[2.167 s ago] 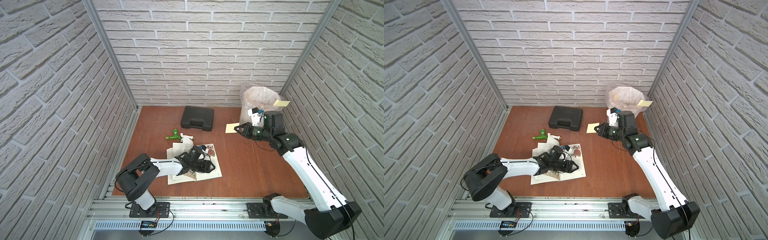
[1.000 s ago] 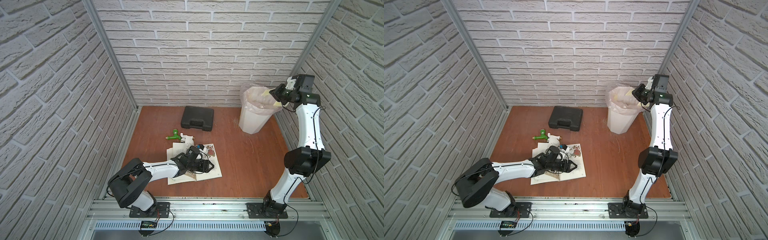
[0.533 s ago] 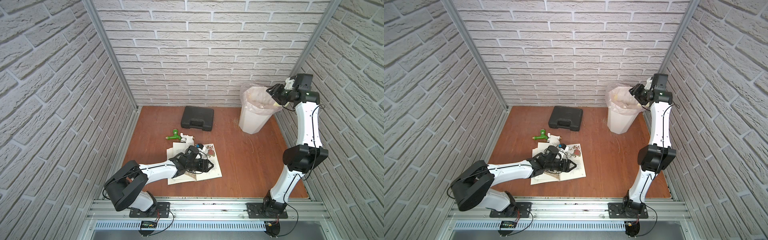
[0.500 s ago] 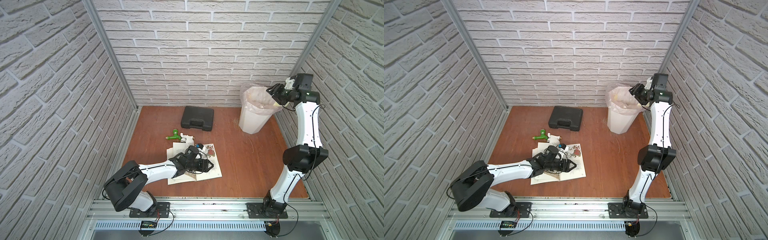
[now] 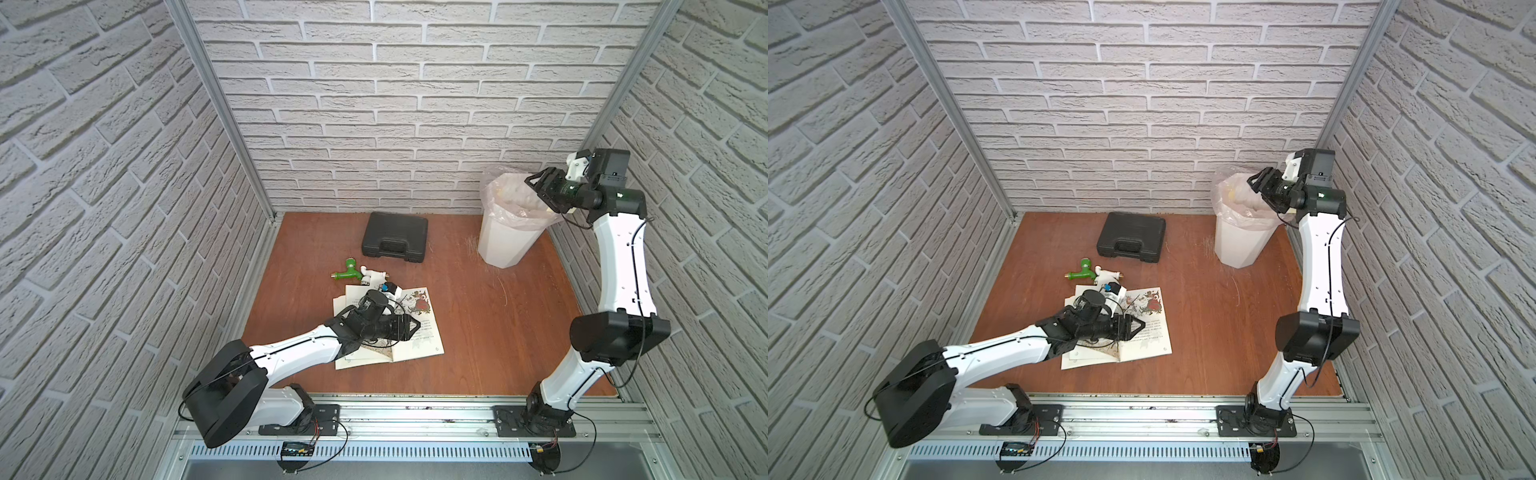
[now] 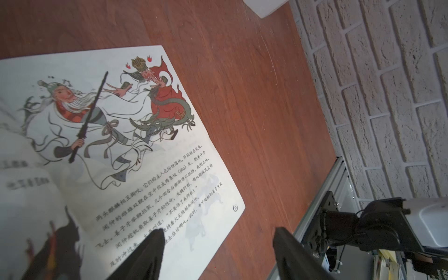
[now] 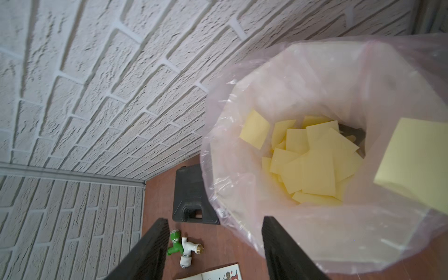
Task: Peel off the used sticky note
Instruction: Place the note in the trash bin, then close the book at the center of the board.
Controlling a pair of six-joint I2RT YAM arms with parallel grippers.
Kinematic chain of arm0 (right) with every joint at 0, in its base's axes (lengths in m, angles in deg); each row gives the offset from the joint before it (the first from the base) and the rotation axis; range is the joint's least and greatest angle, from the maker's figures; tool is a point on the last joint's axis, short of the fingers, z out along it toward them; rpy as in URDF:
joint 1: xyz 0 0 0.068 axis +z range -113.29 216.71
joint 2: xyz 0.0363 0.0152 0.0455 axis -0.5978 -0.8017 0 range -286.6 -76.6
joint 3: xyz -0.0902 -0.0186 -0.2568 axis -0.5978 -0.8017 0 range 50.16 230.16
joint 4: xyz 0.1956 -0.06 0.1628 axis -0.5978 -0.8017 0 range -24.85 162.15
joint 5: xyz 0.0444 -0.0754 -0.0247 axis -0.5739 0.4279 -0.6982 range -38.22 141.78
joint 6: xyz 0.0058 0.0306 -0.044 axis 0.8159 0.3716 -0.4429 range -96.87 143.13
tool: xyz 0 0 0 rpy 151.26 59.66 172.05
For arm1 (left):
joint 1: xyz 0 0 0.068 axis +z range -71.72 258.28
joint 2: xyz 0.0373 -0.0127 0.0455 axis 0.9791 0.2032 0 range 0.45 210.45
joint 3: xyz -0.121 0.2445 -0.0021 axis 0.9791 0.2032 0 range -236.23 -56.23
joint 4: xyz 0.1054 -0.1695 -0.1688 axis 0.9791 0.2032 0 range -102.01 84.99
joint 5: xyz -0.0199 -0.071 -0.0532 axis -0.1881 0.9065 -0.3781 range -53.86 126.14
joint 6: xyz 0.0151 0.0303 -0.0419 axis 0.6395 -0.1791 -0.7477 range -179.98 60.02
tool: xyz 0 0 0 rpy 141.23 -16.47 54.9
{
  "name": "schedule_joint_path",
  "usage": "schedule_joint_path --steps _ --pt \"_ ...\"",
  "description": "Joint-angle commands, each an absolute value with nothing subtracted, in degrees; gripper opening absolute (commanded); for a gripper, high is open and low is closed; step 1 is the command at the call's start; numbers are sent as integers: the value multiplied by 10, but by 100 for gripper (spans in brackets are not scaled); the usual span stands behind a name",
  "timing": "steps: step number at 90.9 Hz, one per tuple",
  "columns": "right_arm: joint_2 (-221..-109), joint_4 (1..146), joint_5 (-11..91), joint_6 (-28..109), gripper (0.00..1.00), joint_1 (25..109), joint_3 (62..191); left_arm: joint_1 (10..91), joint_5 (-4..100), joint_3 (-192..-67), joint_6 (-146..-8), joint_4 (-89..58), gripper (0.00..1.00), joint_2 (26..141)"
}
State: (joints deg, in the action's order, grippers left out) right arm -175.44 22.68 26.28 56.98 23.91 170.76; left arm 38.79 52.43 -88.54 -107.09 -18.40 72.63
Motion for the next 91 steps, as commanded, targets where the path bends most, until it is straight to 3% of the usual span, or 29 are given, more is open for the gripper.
schedule_joint_path --steps 1,53,91 --pt "-1683 284 249 563 67 270 1646 404 494 -870 -1061 -158 77 682" --pt "-1537 375 261 552 71 431 1330 577 404 -824 -1045 72 98 365" --pt "-1512 443 272 564 80 503 1144 714 449 -732 -1107 69 98 309"
